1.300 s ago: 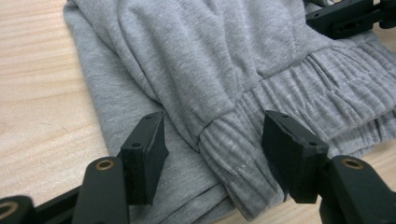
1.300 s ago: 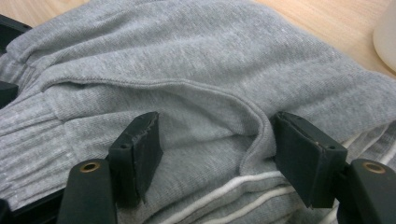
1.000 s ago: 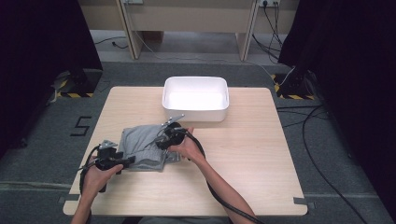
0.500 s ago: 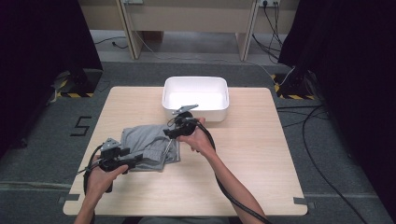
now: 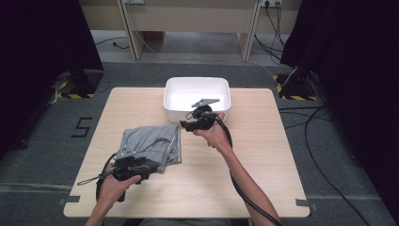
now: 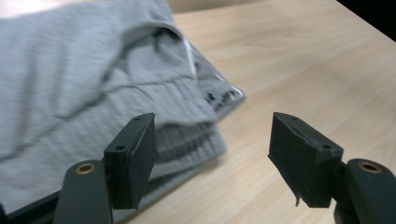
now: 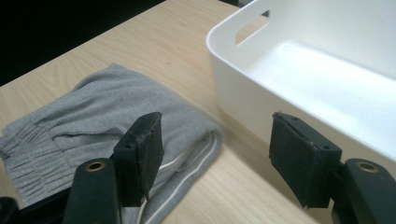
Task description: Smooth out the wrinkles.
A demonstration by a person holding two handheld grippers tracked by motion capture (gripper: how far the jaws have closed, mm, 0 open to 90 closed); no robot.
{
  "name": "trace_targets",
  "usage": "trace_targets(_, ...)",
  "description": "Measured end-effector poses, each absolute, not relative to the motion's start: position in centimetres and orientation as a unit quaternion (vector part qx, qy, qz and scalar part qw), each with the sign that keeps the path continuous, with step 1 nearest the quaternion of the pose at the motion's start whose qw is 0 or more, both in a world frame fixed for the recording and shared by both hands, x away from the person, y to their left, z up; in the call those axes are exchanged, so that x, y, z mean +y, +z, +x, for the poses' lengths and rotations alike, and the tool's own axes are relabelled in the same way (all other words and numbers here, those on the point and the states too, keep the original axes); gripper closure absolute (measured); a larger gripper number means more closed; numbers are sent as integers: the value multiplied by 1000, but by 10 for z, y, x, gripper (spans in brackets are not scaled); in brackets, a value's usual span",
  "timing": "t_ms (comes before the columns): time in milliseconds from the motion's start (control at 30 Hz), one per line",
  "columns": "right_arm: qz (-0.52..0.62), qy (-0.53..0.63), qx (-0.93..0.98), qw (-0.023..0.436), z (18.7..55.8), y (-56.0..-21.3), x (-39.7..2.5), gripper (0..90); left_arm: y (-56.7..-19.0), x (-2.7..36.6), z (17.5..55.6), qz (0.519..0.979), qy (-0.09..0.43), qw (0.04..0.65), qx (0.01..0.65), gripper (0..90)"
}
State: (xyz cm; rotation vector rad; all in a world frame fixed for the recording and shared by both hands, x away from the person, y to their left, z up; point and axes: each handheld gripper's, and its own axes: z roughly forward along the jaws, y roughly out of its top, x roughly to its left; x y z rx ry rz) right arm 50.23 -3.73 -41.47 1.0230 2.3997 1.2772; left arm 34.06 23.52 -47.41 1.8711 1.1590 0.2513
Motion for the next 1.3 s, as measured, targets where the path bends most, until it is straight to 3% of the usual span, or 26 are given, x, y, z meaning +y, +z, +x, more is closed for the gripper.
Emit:
trace_targets(567,396,435,796,142,523,-406,-80,364,-511,198,330,782,78,425,448,313)
trace_targets(967,420,428,788,142,541,-414,-91,367,-519,192,321,790,126,416,433,304)
trace_targets(1167,429,421,787,140,547,-419,-92,367,-521,183,314,809,176,384,409,300)
trace_targets(1300,433,417,787,139,549,-422,-92,367,-521,181,313,809,178,382,411,285)
